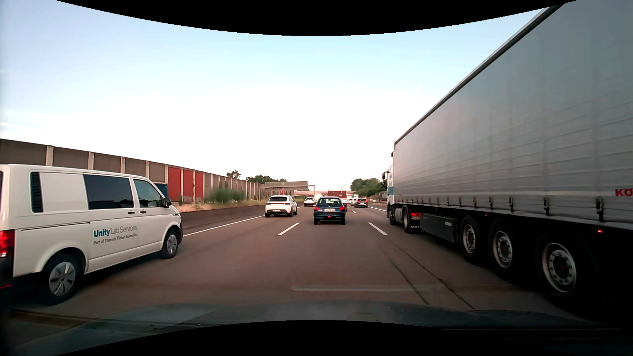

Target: Follow the waypoints while adhering to traffic rules and regulations

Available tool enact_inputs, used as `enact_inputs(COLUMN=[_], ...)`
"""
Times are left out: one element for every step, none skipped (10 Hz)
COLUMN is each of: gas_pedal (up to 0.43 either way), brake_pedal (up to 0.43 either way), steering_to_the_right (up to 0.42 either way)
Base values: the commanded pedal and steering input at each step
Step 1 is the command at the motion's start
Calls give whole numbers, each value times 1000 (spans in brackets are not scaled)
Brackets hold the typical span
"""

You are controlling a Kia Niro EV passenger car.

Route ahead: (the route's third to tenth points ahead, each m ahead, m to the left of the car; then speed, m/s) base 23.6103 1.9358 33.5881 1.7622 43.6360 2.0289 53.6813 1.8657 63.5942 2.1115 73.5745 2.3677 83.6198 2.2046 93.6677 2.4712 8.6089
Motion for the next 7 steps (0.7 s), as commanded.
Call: enact_inputs(gas_pedal=[67,59,59,59,59,59,59], brake_pedal=[0,0,0,0,0,0,0], steering_to_the_right=[-3,-3,-3,-3,-3,-3,-3])
